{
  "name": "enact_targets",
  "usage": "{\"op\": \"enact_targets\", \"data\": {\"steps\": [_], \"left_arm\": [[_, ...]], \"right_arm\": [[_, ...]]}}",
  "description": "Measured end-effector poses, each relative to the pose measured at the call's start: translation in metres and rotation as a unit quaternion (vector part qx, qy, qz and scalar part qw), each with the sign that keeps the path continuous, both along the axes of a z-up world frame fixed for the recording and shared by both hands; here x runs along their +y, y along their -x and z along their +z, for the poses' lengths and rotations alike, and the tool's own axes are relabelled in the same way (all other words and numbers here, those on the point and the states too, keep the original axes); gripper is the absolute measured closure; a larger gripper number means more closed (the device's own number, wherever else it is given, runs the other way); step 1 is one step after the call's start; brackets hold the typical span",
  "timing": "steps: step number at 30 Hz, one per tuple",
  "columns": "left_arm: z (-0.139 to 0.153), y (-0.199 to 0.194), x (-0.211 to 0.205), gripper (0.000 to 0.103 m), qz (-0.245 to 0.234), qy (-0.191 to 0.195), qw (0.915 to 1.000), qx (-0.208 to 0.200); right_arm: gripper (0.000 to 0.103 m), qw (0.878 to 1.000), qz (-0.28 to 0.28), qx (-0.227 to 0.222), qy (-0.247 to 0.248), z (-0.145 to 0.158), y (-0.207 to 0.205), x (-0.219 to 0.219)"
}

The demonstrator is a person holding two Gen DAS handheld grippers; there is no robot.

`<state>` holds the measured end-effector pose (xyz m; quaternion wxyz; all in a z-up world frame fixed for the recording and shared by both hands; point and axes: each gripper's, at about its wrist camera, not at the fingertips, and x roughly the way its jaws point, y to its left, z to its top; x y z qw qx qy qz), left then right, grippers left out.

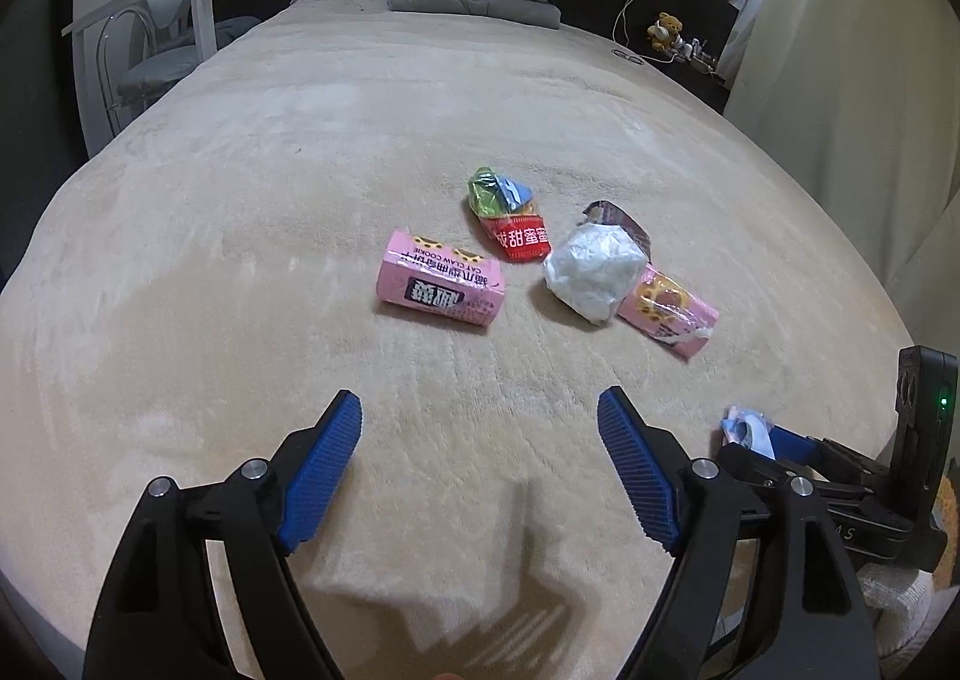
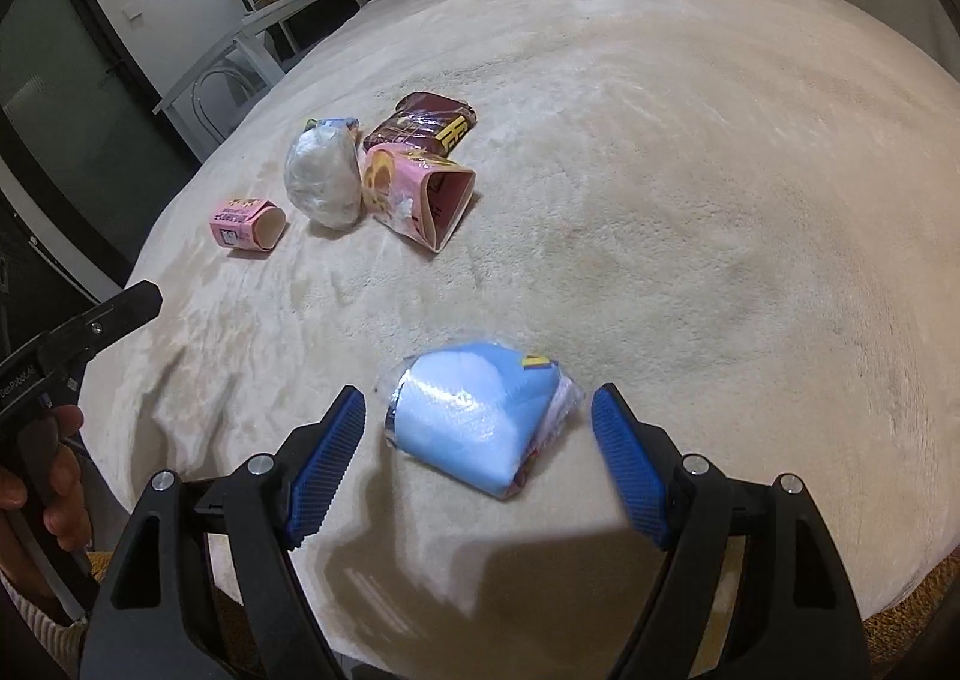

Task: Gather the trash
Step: 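Raise both tools back over the trash on the bed, then grasp the blue cup with the right gripper while the left grasps the pink cookie box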

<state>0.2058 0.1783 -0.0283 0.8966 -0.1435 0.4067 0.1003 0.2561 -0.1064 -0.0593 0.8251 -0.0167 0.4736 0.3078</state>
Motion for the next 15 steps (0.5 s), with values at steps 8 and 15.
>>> {"op": "enact_targets", "data": {"steps": [8,15], "left_arm": [[-0.002,-0.019,0.011,0.019,0.005,-0.022,0.9998,-0.002],[-0.008,-0.038,0.017,0.009,0.003,-0.042,0.9991,0.006]], "right_arm": [[0.049,0.999,-0.001,-0.037,0.031,-0.001,0.004,0.004],[0.050,0.999,0.016,-0.049,0.014,0.018,0.008,-0.010]]}}
